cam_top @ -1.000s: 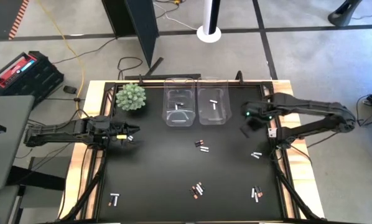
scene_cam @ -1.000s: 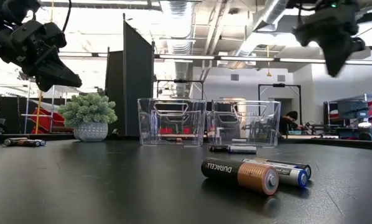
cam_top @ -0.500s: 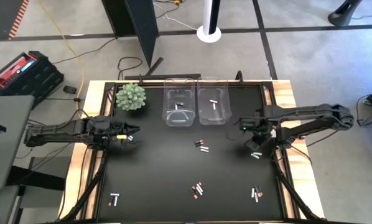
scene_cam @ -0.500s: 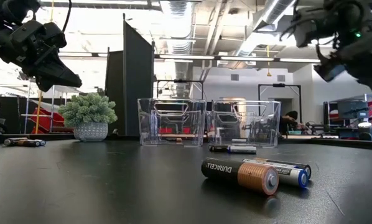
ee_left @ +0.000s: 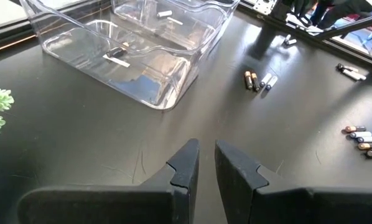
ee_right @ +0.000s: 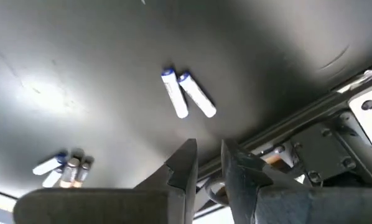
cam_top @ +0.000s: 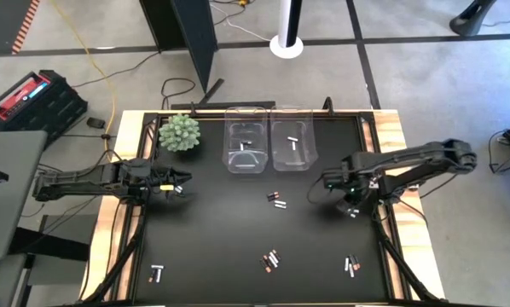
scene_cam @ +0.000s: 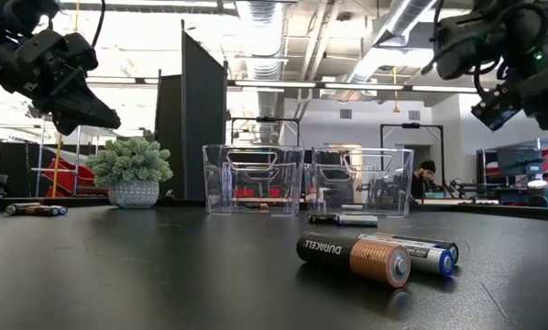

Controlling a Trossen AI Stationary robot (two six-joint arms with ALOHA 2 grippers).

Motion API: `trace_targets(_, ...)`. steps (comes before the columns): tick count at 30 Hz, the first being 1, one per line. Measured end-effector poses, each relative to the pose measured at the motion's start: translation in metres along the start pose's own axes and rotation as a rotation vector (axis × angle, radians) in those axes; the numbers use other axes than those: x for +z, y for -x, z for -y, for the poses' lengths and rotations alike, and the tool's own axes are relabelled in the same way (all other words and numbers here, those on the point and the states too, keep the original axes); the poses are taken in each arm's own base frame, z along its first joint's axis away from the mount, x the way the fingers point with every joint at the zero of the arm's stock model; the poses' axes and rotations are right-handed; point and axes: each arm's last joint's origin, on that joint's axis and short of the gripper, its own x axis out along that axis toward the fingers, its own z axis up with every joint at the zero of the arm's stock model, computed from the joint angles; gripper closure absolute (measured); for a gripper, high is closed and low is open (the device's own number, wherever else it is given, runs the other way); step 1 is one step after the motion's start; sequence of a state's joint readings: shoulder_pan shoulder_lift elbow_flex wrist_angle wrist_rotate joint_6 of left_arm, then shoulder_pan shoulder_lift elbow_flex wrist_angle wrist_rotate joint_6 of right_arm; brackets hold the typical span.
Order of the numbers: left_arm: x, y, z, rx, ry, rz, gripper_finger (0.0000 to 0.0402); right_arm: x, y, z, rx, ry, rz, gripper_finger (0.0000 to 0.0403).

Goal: Sort batteries
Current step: Put the white battery into the right transparent bin

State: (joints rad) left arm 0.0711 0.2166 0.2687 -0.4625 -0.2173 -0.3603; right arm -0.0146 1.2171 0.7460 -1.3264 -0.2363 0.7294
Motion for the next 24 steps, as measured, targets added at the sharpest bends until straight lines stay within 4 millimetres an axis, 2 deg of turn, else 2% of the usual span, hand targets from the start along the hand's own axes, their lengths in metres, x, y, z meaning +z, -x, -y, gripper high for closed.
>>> trace_targets(7, 0.0, 0.0, 0.0, 0.0, 0.0, 0.0, 0.0352, 0.015, -0.025, -0.018, -0.126, 0.093, -0.133, 0.0312)
trace_targets(13, 0.0, 0.0, 0.0, 0.0, 0.001, 0.001, 0.0352, 0.026, -0.042, -0.028, -0.16, 0.144, -0.169, 0.0312)
trace_targets(24, 0.0, 0.0, 0.0, 0.0, 0.002, 0.001, 0.0352, 0.038, -0.06, -0.035, -0.198, 0.15, -0.219, 0.0312)
